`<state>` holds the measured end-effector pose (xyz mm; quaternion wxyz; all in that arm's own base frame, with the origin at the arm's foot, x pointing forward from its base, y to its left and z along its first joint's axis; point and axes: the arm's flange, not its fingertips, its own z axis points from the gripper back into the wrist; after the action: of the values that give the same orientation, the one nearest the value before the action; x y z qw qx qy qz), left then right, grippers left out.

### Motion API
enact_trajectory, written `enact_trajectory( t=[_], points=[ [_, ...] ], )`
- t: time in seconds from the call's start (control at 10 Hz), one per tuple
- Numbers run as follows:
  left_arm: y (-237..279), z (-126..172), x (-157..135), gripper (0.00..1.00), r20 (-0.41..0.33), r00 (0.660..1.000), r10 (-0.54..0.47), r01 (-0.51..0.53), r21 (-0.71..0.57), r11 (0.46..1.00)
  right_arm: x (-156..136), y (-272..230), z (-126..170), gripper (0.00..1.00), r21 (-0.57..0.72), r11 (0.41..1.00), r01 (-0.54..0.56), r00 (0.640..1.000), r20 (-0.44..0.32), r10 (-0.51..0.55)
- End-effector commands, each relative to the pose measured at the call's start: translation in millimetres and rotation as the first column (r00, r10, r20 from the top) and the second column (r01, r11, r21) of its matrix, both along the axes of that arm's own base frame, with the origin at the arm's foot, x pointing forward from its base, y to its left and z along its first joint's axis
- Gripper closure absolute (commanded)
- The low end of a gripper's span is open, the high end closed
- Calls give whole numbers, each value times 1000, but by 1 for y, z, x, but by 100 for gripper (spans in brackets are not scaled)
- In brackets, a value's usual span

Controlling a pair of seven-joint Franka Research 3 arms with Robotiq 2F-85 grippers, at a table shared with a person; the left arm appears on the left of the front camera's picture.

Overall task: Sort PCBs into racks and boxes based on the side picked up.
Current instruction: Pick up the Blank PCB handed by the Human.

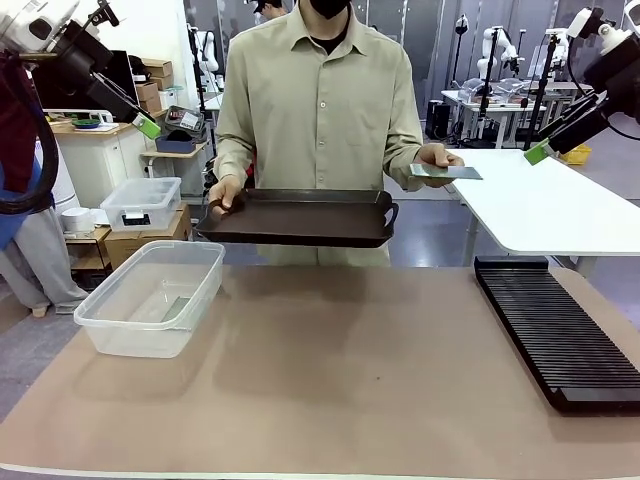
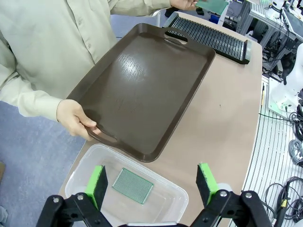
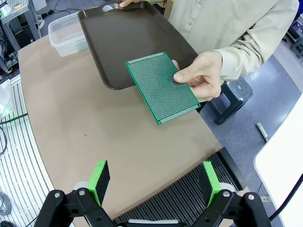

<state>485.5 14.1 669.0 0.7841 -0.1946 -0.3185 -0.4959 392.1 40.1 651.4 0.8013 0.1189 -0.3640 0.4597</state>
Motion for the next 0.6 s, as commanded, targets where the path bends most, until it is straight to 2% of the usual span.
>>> enact_trajectory(
  t=[0.0,0.5],
  points=[
    [-1,-1,-1,0,0,1000,-2,2,2,1000,0,-1,-3,0,-2,1000,-19,1000,0,19],
    [-1,-1,-1,0,0,1000,-2,2,2,1000,0,-1,-3,0,-2,1000,-19,1000,0,19]
  ],
)
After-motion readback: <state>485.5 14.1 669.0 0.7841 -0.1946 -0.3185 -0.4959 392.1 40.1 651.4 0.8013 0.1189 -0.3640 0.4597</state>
